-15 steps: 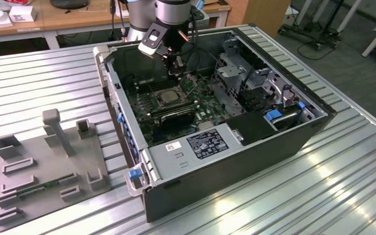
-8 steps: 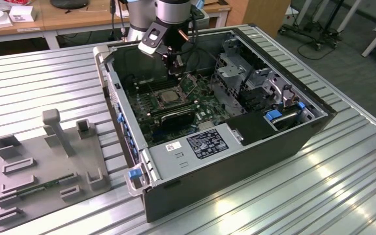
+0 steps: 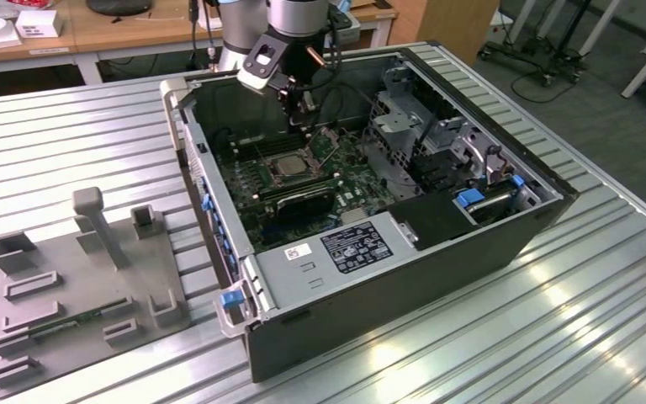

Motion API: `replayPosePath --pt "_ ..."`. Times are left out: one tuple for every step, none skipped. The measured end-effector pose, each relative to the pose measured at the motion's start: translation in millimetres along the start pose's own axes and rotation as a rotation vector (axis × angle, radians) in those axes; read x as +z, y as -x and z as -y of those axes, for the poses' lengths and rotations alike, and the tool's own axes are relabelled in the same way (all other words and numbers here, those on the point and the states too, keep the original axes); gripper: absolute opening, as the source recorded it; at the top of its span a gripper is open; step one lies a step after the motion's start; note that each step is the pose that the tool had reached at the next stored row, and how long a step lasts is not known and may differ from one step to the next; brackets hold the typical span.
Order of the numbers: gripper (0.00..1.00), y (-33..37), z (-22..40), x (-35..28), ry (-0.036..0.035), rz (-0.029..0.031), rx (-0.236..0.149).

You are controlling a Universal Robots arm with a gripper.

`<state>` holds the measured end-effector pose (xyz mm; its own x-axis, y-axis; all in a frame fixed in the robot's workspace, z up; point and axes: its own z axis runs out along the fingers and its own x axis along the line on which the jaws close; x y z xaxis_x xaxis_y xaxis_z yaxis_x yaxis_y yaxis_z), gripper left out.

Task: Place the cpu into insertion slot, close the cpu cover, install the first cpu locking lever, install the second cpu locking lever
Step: 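Close the cpu cover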

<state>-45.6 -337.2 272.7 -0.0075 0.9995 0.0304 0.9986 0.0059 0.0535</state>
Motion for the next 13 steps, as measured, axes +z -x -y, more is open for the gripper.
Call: replayPosePath --pt "0.11 0.0 0.0 0.0 0.0001 -0.0002 0.000" --pt "0.11 0.0 0.0 -0.1 0.0000 -0.0001 0.000" --pt "0.11 0.0 0.0 -0.2 -0.0001 0.0002 0.000" --pt "0.11 0.0 0.0 -0.2 -0.0001 0.0001 0.000" --pt "0.11 0.0 -0.3 -0.2 -0.0002 0.0002 0.000" --pt "0.11 0.0 -1.0 -0.3 -0.0003 0.0003 0.000" --pt "0.11 0.0 -2.4 -0.2 -0.0003 0.0004 0.000" --pt "0.11 0.0 -3.7 -0.1 -0.0002 0.0003 0.000" --pt "0.11 0.1 -4.9 0.1 -0.0001 0.0002 0.000" --pt "0.11 0.1 -5.2 0.1 -0.0001 0.0001 0.000" --pt "0.11 0.1 -5.5 0.1 -0.0001 0.0000 0.000" --pt "0.11 0.0 -6.4 0.2 -0.0002 0.0002 0.000" --pt "0.11 0.0 -8.1 0.2 -0.0002 0.0004 0.000"
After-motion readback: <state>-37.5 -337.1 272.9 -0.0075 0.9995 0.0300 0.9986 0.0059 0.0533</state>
